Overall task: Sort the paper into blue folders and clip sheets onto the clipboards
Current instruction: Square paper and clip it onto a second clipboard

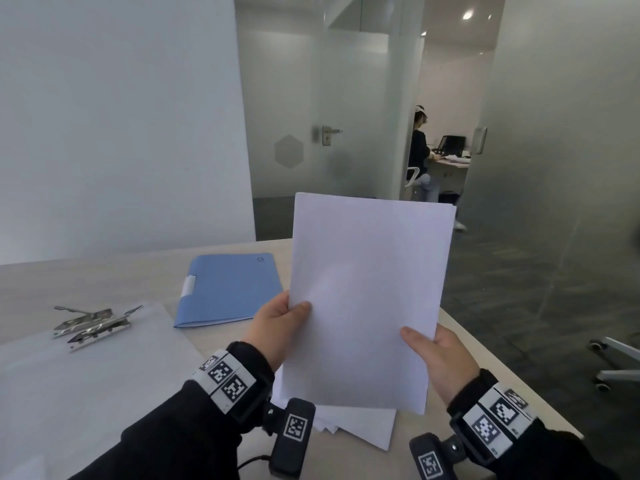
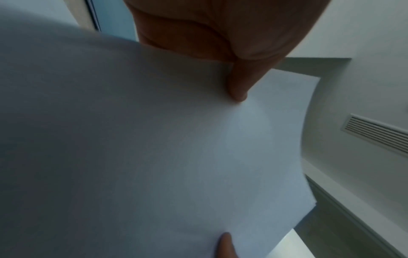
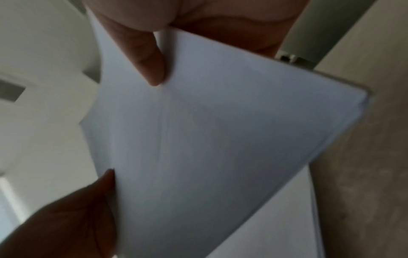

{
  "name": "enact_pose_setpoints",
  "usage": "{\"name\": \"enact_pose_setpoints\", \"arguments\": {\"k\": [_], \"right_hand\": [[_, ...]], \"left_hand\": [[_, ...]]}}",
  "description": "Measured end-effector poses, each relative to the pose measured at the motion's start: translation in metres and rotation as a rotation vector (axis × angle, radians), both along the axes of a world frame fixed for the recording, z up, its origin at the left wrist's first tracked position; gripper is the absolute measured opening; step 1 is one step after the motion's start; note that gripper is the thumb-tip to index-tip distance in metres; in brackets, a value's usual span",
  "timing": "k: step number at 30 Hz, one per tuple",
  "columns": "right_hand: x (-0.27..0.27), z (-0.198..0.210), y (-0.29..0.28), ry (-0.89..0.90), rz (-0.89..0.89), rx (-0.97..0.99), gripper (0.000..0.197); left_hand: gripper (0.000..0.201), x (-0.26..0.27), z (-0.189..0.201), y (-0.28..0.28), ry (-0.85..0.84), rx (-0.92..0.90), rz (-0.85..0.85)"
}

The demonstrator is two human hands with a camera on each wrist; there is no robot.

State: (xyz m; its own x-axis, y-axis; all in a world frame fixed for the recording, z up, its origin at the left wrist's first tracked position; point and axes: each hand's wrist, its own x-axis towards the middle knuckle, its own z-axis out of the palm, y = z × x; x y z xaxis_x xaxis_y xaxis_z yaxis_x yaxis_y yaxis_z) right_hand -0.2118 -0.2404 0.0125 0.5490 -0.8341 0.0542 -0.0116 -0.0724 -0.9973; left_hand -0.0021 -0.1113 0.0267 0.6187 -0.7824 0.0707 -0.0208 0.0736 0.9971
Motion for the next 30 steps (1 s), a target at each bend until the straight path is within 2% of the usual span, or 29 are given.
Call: {"name": "enact_pose_setpoints", "arguments": {"k": [4,6,9,13,16,23,28,30], "right_hand": [[0.023,-0.003,0.016,0.091,0.069,-0.094,0.017],[0.04,-0.006,0.023,0.095,0.101,-0.078,0.017],[0.068,-0.008,0.039,0.095,0.152,-0.039,0.017],[0.111,-0.008,0.066,0.124,0.22,-0.014,0.017],[0.142,-0.009,0.088,0.15,0.278,-0.024,0.016],[0.203,-0.022,0.144,0.185,0.431,0.018,0.014],[0.234,-0.034,0.188,0.255,0.624,0.116,0.012],[0.242,-0.032,0.197,0.259,0.677,0.167,0.014]], "left_hand": [[0.023,0.029,0.003,0.039,0.027,0.115,0.008],[0.026,0.048,0.005,0.063,0.005,0.171,0.118],[0.018,0.087,-0.001,0.107,0.032,0.194,0.317],[0.015,0.143,-0.033,0.171,0.035,0.339,0.494],[0.023,0.158,-0.043,0.209,0.086,0.402,0.508],[0.044,0.145,-0.042,0.262,0.25,0.457,0.431],[0.037,0.145,-0.037,0.29,0.221,0.372,0.494],[0.032,0.147,-0.034,0.302,0.243,0.391,0.514]]}}
